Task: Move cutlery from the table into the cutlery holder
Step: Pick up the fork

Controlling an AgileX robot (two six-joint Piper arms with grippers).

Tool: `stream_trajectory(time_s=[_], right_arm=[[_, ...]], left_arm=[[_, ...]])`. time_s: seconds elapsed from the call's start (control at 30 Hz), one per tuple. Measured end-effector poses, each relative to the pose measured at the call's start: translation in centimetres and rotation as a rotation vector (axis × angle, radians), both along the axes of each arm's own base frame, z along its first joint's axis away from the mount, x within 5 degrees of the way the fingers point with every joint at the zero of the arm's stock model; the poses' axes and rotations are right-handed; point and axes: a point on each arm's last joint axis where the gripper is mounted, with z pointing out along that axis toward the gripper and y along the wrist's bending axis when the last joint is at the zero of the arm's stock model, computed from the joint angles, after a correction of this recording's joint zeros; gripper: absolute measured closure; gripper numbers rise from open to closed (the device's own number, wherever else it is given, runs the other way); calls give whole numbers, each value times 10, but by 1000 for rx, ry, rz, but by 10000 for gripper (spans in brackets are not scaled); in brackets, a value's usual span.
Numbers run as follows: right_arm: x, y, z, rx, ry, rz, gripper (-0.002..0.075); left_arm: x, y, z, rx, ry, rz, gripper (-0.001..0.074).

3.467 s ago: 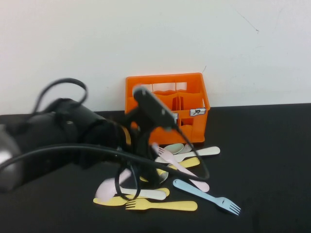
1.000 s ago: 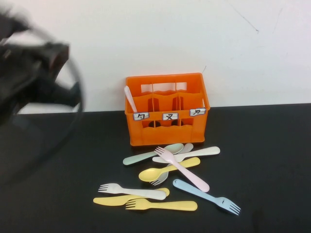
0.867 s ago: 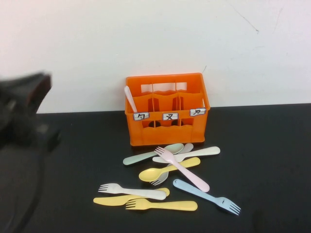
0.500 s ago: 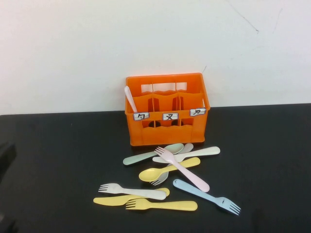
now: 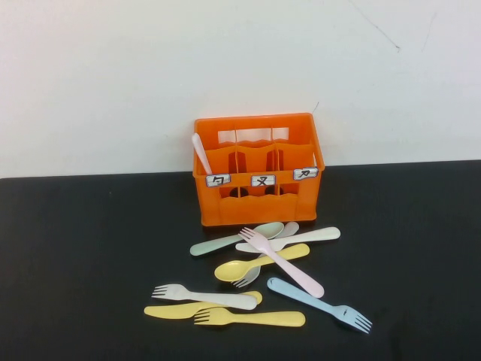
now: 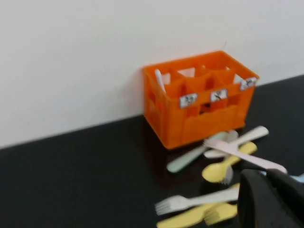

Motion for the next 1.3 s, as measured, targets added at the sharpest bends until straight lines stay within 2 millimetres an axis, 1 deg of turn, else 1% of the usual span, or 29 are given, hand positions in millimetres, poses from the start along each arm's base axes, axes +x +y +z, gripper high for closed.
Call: stream_trajectory(time_s=[0.2,0.4,0.5,0.6,0.7,0.77,0.83,0.93,1.03,1.17,1.23,1.3], right_arm=[[0,0,0,0,0,0,729],[0,0,0,0,0,0,729],[0,0,0,0,0,0,729],[0,0,0,0,0,0,729],[0,0,0,0,0,0,729],[0,0,0,0,0,0,729],[0,0,0,0,0,0,729],[0,0,0,0,0,0,729],[0,0,0,0,0,0,729],[0,0,0,0,0,0,729],[0,0,0,0,0,0,729],[0,0,0,0,0,0,729]], left_arm=[[-2,-3,-7,-32,71,-21,735],[6,-5,0,-85,-72,-17,735],[17,-9,-2,-30,-39,-26,735],[36,-19,-13,77,93,-66,735],[61,-34,-22,177,273,-146,735],[80,-45,-23,245,367,-209,735],[97,-55,-22,322,422,-280,735],[124,-69,-19,479,450,-438,735],[151,-84,-24,607,457,-601,735],[184,-101,-34,669,473,-718,735],[197,-109,-42,686,490,-751,731],[208,-118,-49,702,506,-782,700]])
